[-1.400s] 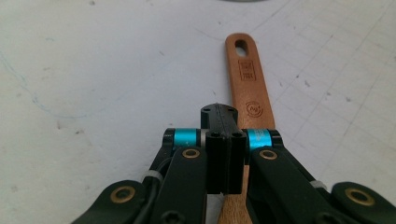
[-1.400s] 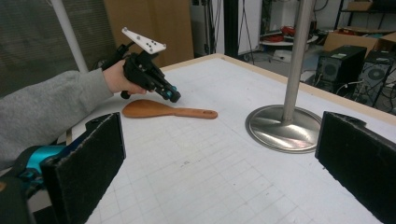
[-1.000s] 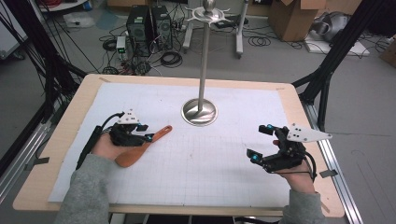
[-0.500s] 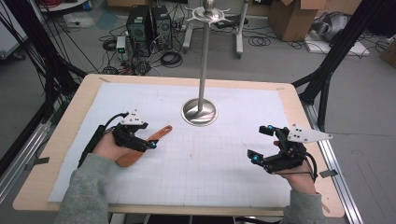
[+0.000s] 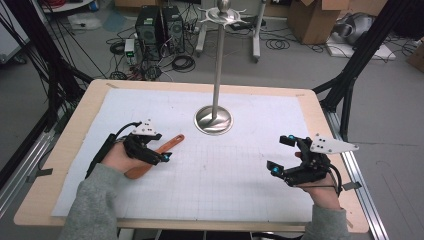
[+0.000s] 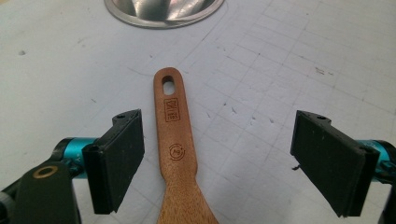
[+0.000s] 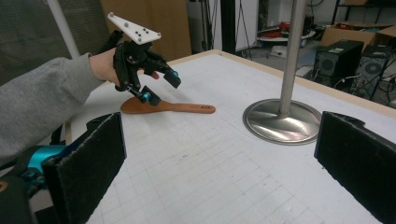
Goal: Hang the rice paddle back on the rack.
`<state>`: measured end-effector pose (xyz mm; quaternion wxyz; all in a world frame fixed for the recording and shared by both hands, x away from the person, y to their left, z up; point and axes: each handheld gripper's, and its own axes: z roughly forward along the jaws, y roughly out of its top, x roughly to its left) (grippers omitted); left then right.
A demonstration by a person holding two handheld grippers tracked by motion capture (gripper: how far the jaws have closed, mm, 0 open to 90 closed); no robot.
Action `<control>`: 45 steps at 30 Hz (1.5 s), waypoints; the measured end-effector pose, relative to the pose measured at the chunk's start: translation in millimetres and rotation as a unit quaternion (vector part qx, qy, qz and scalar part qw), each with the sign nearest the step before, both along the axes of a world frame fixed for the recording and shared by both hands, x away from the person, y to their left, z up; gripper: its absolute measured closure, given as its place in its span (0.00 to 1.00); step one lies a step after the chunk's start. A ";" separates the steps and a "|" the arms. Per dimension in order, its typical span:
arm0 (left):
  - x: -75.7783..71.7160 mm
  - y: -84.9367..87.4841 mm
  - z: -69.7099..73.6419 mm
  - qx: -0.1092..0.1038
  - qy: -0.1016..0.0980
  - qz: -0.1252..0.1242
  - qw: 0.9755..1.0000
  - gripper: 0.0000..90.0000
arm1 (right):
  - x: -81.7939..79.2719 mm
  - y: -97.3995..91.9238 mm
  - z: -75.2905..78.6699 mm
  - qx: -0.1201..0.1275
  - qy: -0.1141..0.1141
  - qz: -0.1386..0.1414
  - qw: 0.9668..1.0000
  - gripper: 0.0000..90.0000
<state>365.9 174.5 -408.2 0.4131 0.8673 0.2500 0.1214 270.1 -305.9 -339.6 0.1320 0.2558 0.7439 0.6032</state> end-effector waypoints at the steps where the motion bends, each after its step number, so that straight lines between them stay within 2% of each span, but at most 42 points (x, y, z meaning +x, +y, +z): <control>1: 0.4 0.4 0.1 -0.003 0.002 0.001 1.000 0.20 | -0.1 -0.5 0.1 0.000 -0.001 0.000 1.000 0.01; 5: 1.7 1.6 0.3 -0.004 0.002 0.007 1.000 0.18 | -0.4 -1.9 -0.5 -0.001 -0.002 -0.001 1.000 0.01; 9: 2.8 2.0 0.4 -0.005 0.009 0.007 1.000 0.18 | -1.6 -1.8 -0.3 0.000 -0.002 0.000 1.000 0.01; 14: 7.9 1.0 -1.9 0.006 0.014 0.015 1.000 0.18 | -2.2 -0.8 -0.6 -0.001 -0.001 0.001 1.000 0.01; 20: 18.2 3.6 -11.1 0.032 0.031 0.053 0.998 0.19 | -3.7 -2.1 -0.8 -0.004 0.002 0.000 1.000 0.01; 25: 21.3 0.0 -14.1 0.034 0.036 0.051 0.997 0.22 | -6.6 -5.6 0.4 -0.001 0.000 -0.004 1.000 0.01; 30: 22.0 -5.5 -12.5 0.041 0.029 0.048 0.998 0.31 | -7.4 -8.4 -0.2 0.001 -0.004 -0.003 1.000 0.01; 33: 23.6 -6.6 -13.1 0.037 0.027 0.050 0.998 0.34 | -8.6 -8.8 0.2 0.003 -0.002 -0.005 1.000 0.01; 34: 25.6 -6.2 -14.6 0.041 0.035 0.051 0.997 0.36 | -9.3 -9.7 0.4 0.001 -0.004 -0.004 1.000 0.01; 38: 28.4 -5.8 -18.2 0.045 0.043 0.054 0.997 0.39 | -11.1 -11.7 0.8 0.002 -0.003 -0.006 1.000 0.01; 45: 29.2 -8.5 -22.0 0.056 0.047 0.052 0.996 0.40 | -12.3 -14.3 1.0 0.003 -0.001 -0.006 1.000 0.01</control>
